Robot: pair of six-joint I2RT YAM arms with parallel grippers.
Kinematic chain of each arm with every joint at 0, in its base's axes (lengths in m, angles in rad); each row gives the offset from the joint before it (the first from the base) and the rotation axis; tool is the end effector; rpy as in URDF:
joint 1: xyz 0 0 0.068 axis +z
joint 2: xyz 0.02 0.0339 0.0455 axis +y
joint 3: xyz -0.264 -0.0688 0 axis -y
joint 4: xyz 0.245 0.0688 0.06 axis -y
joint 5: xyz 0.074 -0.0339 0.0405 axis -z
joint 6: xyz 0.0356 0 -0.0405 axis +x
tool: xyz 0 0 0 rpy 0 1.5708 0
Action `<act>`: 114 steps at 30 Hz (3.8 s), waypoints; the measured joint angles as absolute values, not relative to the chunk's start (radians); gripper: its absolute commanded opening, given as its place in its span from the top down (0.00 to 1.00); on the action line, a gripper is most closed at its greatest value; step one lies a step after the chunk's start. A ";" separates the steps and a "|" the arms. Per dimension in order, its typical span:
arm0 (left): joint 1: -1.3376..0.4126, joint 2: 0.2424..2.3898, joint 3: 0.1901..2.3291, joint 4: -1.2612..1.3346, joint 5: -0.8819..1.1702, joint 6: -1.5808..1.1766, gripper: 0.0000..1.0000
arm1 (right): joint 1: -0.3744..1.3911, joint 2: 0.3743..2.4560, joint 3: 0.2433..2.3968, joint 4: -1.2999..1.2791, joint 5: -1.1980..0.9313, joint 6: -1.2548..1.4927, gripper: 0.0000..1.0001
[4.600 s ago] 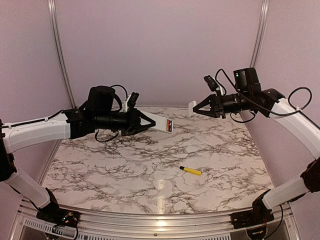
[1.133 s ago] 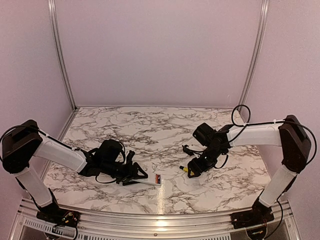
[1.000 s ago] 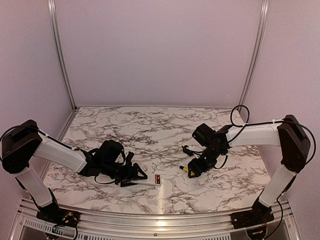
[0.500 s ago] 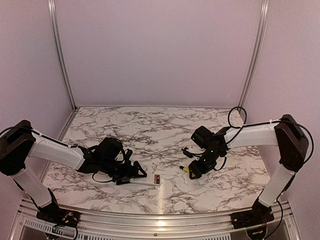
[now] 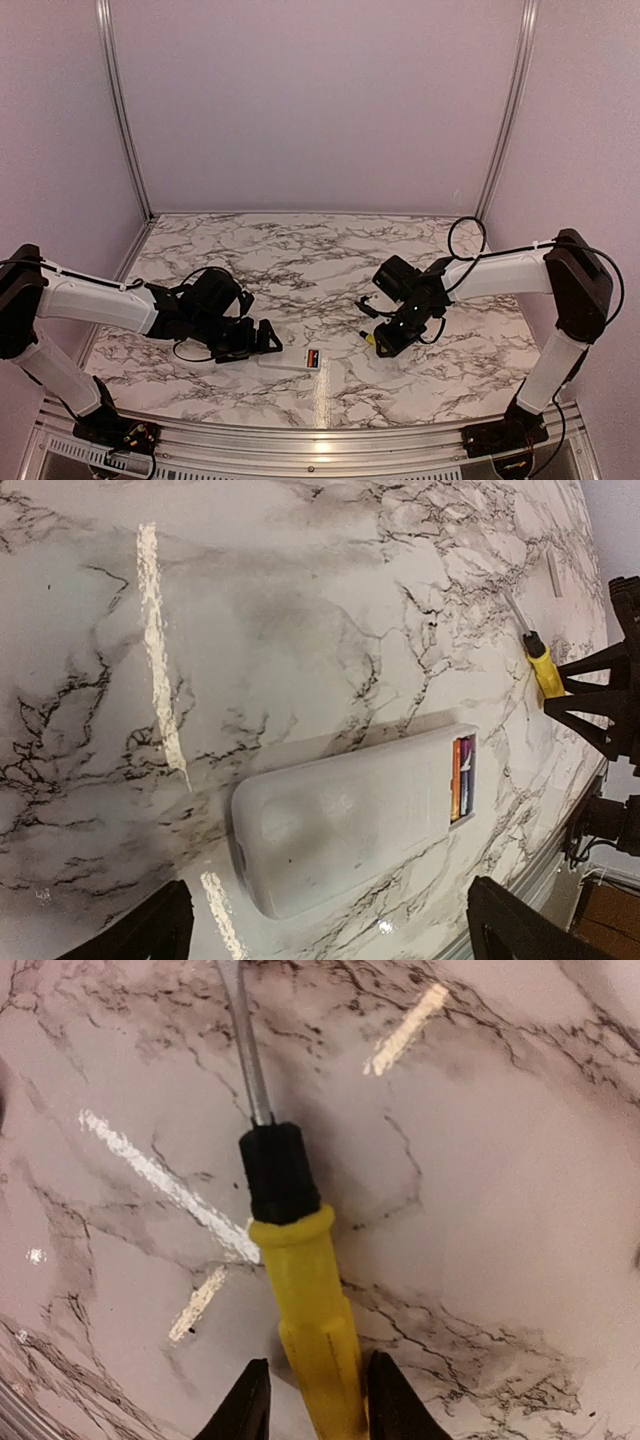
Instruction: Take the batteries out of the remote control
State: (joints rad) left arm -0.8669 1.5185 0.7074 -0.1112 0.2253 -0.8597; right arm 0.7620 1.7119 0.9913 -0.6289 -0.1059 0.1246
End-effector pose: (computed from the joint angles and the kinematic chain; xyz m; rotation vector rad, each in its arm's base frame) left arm 0.1778 -0.2217 0.1542 0.1143 2.7444 -0.9030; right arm 0.2179 0.2132 0.1516 -0.9484 2.8185 0.2841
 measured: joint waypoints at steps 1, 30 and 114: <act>-0.867 1.503 0.707 -0.122 0.215 -0.855 0.01 | 0.762 1.713 0.991 -0.627 -0.105 0.128 0.77; -0.810 1.097 0.725 -0.143 0.274 -0.782 0.18 | 0.800 1.531 1.165 -0.657 -0.344 0.056 1.00; -0.798 1.299 0.946 0.084 0.492 -0.826 1.00 | 0.839 1.388 1.348 -0.532 -0.228 0.262 0.01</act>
